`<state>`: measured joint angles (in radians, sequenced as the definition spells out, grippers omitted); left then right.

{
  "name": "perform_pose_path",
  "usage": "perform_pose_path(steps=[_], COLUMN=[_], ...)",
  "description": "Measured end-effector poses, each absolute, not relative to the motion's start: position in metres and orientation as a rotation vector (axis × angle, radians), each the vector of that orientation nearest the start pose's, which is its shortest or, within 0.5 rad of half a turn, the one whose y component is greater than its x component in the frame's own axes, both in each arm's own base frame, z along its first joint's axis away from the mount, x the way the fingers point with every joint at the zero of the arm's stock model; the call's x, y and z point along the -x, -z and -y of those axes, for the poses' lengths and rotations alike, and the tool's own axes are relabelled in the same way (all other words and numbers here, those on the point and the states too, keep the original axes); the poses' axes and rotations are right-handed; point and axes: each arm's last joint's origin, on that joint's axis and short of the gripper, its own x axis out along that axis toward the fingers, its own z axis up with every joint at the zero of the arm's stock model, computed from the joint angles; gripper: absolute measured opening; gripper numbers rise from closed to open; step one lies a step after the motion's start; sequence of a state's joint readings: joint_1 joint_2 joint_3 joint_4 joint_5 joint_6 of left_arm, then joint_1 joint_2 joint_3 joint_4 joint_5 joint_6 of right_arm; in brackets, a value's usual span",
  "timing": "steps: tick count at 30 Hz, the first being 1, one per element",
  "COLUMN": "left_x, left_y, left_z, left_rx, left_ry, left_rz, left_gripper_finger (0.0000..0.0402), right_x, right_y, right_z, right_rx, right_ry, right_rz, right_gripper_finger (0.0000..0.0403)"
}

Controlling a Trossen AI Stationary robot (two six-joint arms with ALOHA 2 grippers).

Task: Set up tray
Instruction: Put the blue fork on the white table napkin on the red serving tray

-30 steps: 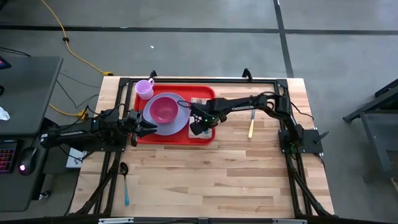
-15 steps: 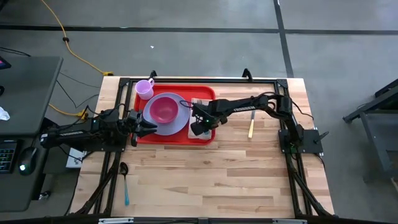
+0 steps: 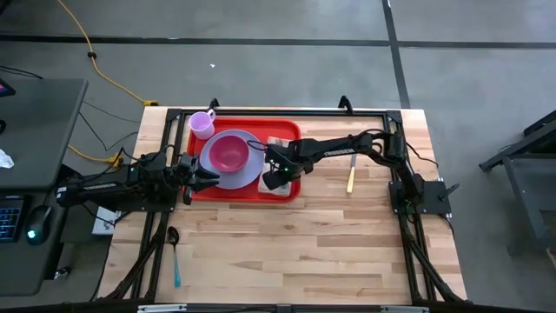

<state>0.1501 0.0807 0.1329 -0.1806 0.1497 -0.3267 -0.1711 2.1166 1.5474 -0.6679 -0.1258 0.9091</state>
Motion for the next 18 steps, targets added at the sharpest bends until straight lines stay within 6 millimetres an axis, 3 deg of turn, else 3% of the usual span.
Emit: perform_pose_path(steps=[18], left_x=[-0.0936], left_y=[-0.1851], left_z=[-0.0098], left_rx=[0.346], left_ry=[-0.021], left_rz=[-0.126], left_gripper_finger=[0.0138], right_x=[-0.4289], right_y=[-0.1598], right_z=[0.0705], right_rx=[-0.984], right_ry=[0.561], right_rz=[-1.059], right_gripper_finger=[0.0082])
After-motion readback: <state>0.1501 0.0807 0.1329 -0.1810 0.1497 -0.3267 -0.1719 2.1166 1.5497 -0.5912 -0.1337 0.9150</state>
